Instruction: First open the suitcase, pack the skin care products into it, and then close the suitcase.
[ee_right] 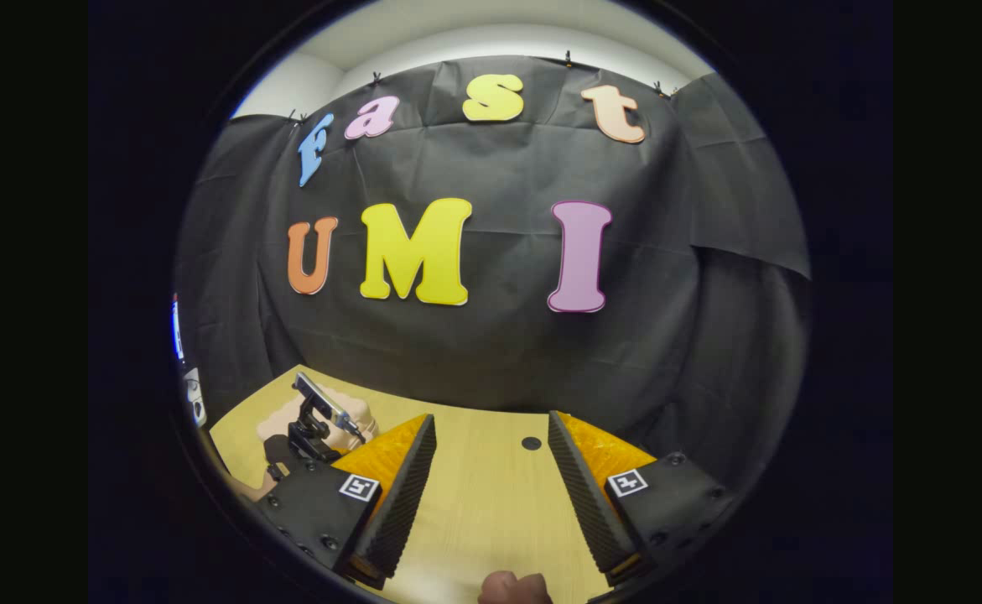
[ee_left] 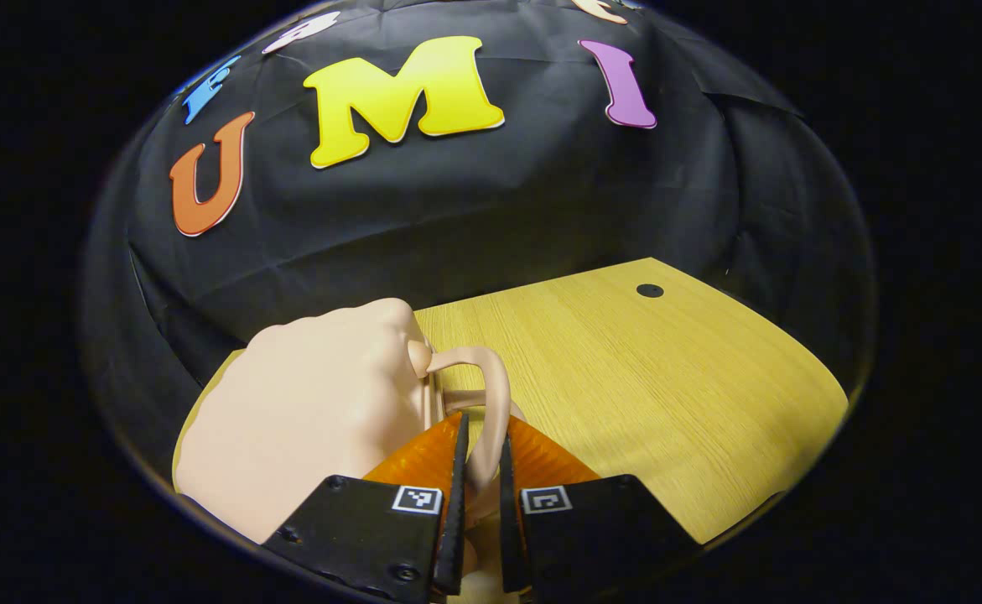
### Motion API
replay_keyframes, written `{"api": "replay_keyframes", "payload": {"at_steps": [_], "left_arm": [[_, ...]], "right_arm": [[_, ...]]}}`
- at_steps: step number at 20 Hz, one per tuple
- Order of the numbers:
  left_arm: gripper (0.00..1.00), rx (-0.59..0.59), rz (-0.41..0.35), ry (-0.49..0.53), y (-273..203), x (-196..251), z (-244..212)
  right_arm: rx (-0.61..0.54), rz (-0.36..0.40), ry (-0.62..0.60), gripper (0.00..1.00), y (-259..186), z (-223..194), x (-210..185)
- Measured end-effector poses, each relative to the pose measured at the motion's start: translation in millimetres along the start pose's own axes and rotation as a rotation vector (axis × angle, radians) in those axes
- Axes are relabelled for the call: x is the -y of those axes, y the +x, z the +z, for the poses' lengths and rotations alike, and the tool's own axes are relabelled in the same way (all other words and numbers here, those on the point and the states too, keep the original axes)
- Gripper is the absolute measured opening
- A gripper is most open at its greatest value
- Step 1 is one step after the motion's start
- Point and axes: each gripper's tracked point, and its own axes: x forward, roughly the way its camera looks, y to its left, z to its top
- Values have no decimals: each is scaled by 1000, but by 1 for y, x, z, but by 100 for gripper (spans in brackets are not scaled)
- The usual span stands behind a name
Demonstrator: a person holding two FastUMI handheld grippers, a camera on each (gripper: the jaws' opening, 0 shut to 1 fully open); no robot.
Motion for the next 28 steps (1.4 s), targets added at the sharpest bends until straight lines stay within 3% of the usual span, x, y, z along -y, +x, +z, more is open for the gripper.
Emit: {"api": "replay_keyframes", "payload": {"at_steps": [4, 5, 7, 9, 10, 14, 20, 28], "left_arm": [[48, 4, -50, -69, -18, 18, 5], [68, 11, -55, -91, -24, 20, 9], [87, 56, -40, -139, -44, 14, 26], [92, 131, -11, -194, -68, 1, 54], [100, 175, 7, -217, -82, -8, 70], [99, 357, 98, -265, -136, -57, 144], [98, 549, 169, -203, -212, -95, 226], [98, 554, 179, -218, -241, -97, 228]], "right_arm": [[23, 27, -22, 80, 2, 8, -12], [30, 33, -24, 80, 3, 9, -15], [43, 45, -18, 80, 4, 13, -22], [64, 42, -10, 80, 6, 17, -24], [77, 37, -7, 80, 8, 21, -26], [165, 13, -1, 80, 13, 47, -37], [340, -39, 13, 78, 11, 98, -63], [352, -101, 30, 78, 5, 100, -82]]}}
